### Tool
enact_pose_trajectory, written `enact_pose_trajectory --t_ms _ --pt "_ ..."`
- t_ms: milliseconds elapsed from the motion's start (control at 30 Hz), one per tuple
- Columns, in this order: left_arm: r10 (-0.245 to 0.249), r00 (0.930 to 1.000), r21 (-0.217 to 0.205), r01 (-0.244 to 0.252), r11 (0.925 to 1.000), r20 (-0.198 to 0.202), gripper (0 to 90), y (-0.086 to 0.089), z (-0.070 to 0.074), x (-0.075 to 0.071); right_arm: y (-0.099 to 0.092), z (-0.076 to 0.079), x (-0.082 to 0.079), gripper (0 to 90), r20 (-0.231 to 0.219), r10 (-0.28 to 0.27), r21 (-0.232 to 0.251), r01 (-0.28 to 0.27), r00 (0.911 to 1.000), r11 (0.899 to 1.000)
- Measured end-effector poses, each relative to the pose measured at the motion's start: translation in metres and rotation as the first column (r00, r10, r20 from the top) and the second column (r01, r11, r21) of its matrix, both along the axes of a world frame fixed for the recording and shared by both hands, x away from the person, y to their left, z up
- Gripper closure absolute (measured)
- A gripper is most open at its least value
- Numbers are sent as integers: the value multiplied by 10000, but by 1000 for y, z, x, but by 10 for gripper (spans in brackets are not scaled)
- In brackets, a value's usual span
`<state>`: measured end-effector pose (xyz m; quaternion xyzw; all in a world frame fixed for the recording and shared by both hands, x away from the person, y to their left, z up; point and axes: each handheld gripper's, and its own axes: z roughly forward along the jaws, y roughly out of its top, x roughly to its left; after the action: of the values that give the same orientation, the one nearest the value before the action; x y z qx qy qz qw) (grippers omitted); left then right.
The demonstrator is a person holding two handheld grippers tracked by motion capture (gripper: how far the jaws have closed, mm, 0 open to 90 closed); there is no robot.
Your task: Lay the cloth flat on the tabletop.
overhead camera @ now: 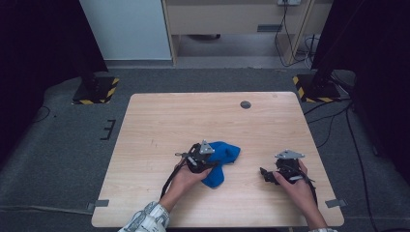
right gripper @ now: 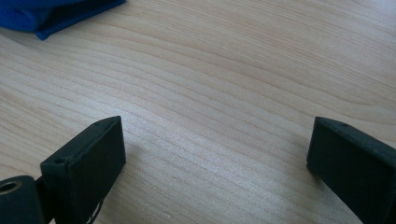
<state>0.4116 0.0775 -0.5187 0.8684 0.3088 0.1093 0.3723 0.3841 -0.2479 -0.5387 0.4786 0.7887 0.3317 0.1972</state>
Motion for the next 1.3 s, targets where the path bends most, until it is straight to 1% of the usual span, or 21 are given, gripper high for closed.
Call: enact_pose_trajectory --t_ms 67,200,300,333,367,400,533,600,633,667,800,933,1033,1067,1100,1133,1167,1200,1233,1267,1300 --pt "-80 10000 59 81 9999 -59 675 0 -4 1 0 0 0 45 16 -6 -13 6 10000 10000" --pt "-236 9997 -178 236 9996 2 647 -1 -7 1 0 0 0 46 15 2 -17 -2 10000 10000" --pt "-129 9999 -301 130 9995 32 544 -1 -8 1 0 0 0 47 13 -4 -31 4 10000 10000" --pt "-81 9999 -254 83 9996 88 544 -1 -8 1 0 0 0 47 13 -4 -31 4 10000 10000" --pt "22 9999 -296 -18 9996 127 468 0 -6 1 0 0 -1 47 6 -6 -33 6 10000 10000" --pt "148 9998 -479 -141 9988 148 341 3 -4 0 0 0 -1 47 -12 -14 -16 14 10000 10000" --pt "436 9982 -908 -397 9951 414 182 12 8 -3 1 0 -1 58 67 -9 -61 9 10000 10000" --pt "543 9973 -992 -491 9939 502 159 14 11 -5 1 1 -1 67 77 36 -38 -36 10000 10000" --pt "617 9964 -1077 -553 9926 576 121 17 14 -7 4 2 -3 86 294 227 -204 -221 9993 9995" --pt "758 9942 -1235 -661 9901 759 113 24 19 -10 6 4 -4 87 363 271 -165 -265 9990 9995" --pt "1030 9912 -1533 -893 9841 836 90 37 24 -15 12 9 -8 120 619 554 -69 -551 9965 9985" --pt "1252 9870 -1374 -1108 9843 1009 86 53 27 -23 23 17 -14 196 1085 1145 -4 -1151 9875 9934" --pt "1457 9842 -1418 -1308 9812 1005 95 66 27 -28 28 20 -16 257 1224 1432 73 -1451 9821 9894" --pt "1558 9825 -1284 -1423 9815 1022 131 76 27 -33 32 21 -18 323 1215 1689 144 -1719 9781 9850" --pt "1558 9825 -1284 -1423 9815 1022 156 76 27 -33 32 21 -18 323 1215 1689 144 -1719 9781 9850" --pt "1542 9833 -1170 -1427 9828 968 182 84 27 -38 37 22 -20 383 1261 2070 145 -2105 9702 9775" --pt "1542 9833 -1170 -1427 9828 968 191 84 27 -38 37 22 -20 383 1261 2070 145 -2105 9702 9775" --pt "1469 9853 -953 -1385 9858 870 217 89 25 -45 41 23 -21 435 1318 2390 119 -2426 9620 9700" --pt "1469 9853 -953 -1385 9858 870 242 89 25 -45 41 23 -21 435 1318 2390 119 -2426 9620 9700" --pt "1292 9880 -703 -1234 9899 847 261 91 22 -50 46 24 -24 487 1362 2739 138 -2782 9521 9604" --pt "1292 9880 -703 -1234 9899 847 275 91 22 -50 46 24 -24 487 1362 2739 138 -2782 9521 9604"
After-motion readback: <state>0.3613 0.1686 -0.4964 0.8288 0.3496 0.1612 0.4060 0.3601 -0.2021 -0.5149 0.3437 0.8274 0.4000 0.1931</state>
